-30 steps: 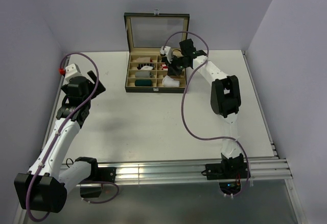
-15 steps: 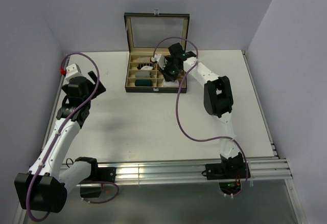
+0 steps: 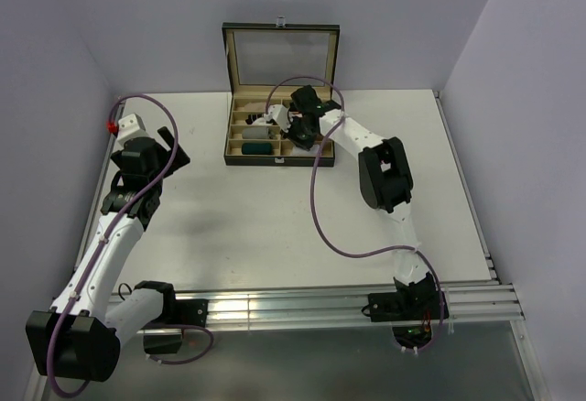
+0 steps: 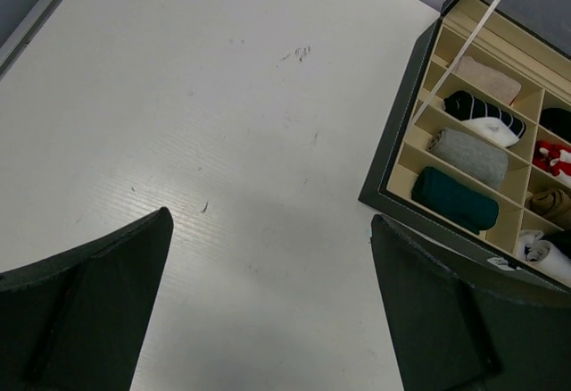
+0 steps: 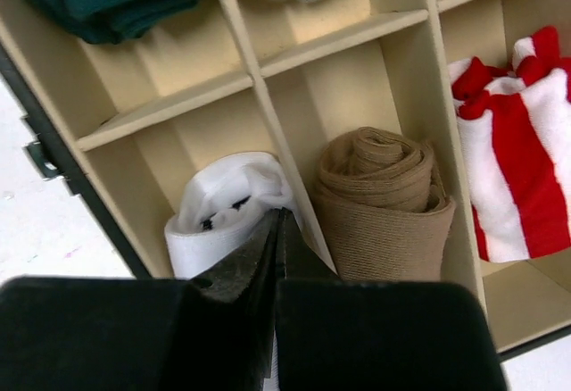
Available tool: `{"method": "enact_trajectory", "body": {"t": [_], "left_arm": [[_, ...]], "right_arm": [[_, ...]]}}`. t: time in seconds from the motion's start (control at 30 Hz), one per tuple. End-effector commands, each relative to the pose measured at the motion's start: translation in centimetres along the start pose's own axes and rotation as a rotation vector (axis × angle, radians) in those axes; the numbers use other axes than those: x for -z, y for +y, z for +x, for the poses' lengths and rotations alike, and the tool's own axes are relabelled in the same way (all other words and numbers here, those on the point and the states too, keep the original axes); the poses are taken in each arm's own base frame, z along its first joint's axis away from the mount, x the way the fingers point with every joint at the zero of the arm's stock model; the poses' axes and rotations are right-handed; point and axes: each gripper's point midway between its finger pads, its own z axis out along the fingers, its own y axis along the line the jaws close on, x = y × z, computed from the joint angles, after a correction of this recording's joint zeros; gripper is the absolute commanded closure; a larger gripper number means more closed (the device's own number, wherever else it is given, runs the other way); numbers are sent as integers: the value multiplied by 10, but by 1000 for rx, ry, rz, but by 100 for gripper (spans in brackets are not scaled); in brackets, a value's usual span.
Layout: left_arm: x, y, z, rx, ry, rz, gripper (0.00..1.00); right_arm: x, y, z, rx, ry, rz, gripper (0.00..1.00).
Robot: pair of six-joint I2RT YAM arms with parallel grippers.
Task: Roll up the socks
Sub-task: Place the sock in the storage box.
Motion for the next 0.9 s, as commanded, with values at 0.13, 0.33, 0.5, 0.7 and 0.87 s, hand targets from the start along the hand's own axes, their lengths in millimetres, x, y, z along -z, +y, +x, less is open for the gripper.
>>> {"method": "enact_trajectory", "body": {"t": [0.13,0.33,0.5,0.7,0.87], "left_arm": [[3,-2,-11,7,-42,18,1],[4,-2,-12,8,-45,18,1],[4,-2,-12,6,-47,21,1],[6,-3,-14,10,-52,23,1],[9,-3,-18,16,-67,29,1]], "right_arm": [[12,-2,-5,-7,-5,37,98],[42,-5,-28,37,-94,58,95],[54,-8,-33,74,-103,70,89],[68,-12,-38,64,-107,90,88],[125,-29,-67,-14,-231,205,72]]}}
